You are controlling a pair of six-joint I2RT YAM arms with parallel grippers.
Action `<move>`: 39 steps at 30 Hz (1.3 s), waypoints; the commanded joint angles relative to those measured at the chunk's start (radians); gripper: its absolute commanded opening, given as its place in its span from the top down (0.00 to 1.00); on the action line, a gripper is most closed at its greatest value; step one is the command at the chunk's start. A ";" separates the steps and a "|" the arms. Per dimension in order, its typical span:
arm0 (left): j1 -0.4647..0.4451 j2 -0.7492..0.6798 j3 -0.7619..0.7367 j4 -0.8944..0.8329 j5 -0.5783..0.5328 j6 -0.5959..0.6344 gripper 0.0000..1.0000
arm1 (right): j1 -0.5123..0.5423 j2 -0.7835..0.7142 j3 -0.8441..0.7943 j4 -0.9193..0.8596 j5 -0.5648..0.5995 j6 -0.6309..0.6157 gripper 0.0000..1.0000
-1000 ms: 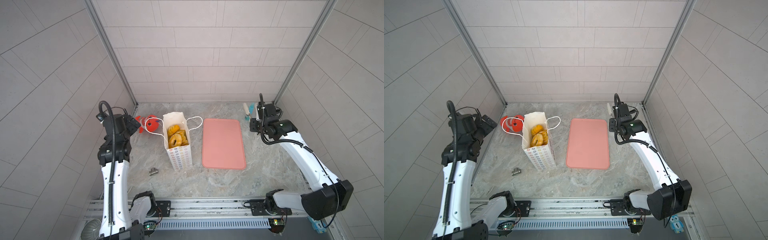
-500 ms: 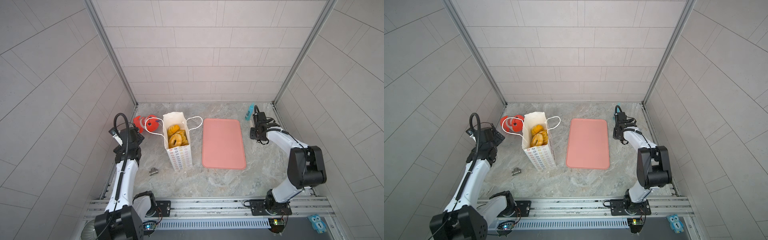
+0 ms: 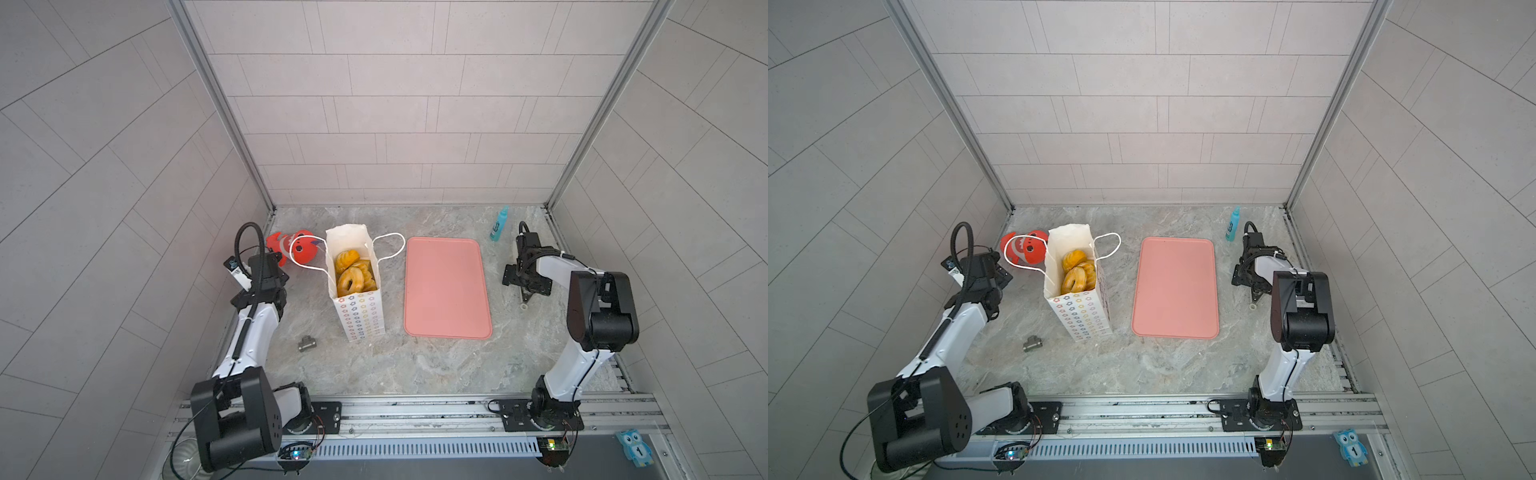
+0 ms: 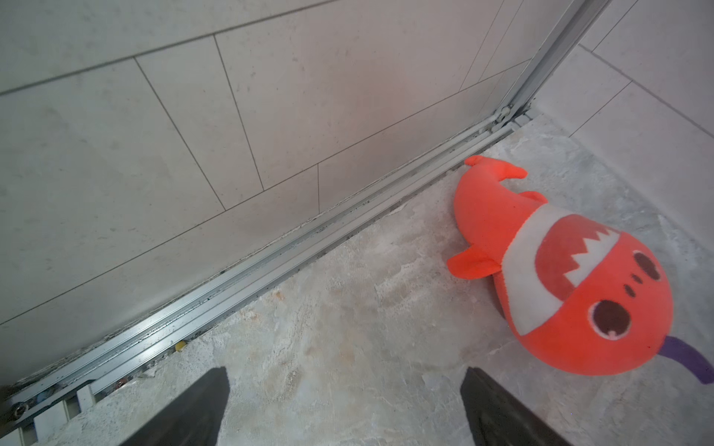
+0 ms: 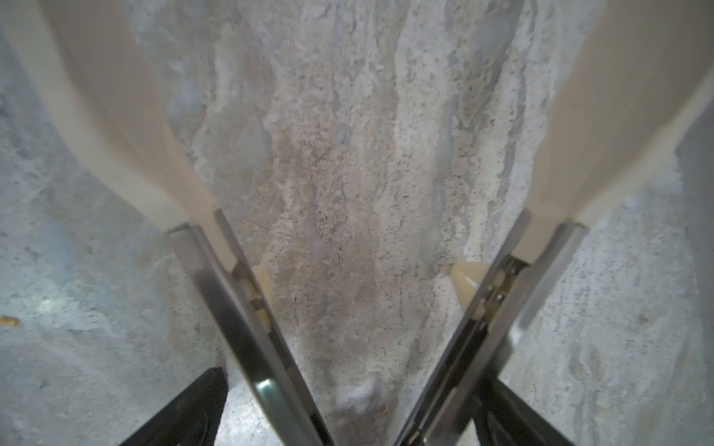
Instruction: Place the fake bread into the paper bag
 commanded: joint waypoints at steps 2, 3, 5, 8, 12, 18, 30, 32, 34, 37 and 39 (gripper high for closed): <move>-0.013 0.037 -0.003 0.001 -0.033 -0.017 0.00 | 0.003 -0.064 -0.058 0.020 0.041 -0.005 0.01; -0.017 0.044 -0.001 0.004 -0.039 -0.020 0.00 | 0.003 -0.089 -0.069 0.030 0.052 0.000 0.01; -0.025 0.056 0.002 0.013 -0.050 -0.013 0.00 | 0.003 -0.140 -0.090 0.051 0.082 0.012 0.01; -0.038 0.065 -0.008 0.064 -0.062 0.023 0.00 | 0.009 -0.251 -0.140 0.098 0.210 0.040 0.01; -0.075 0.071 -0.050 0.181 -0.083 0.076 0.00 | 0.040 -0.428 -0.326 0.373 0.279 -0.011 0.01; -0.171 0.116 -0.137 0.455 -0.104 0.237 0.00 | 0.155 -0.515 -0.739 1.186 0.256 -0.390 0.01; -0.326 0.310 -0.272 0.944 -0.122 0.448 0.00 | 0.209 -0.179 -0.827 1.697 0.096 -0.440 0.01; -0.325 0.329 -0.294 0.996 -0.090 0.464 0.00 | 0.240 -0.192 -0.847 1.712 0.136 -0.464 0.01; -0.340 0.324 -0.301 0.974 -0.018 0.497 0.00 | 0.239 -0.175 -0.841 1.728 0.142 -0.468 0.01; -0.382 0.430 -0.406 1.348 -0.085 0.576 0.00 | 0.239 -0.180 -0.842 1.723 0.147 -0.464 0.01; -0.382 0.371 -0.326 1.085 -0.118 0.517 0.00 | 0.237 -0.187 -0.814 1.665 0.202 -0.441 0.01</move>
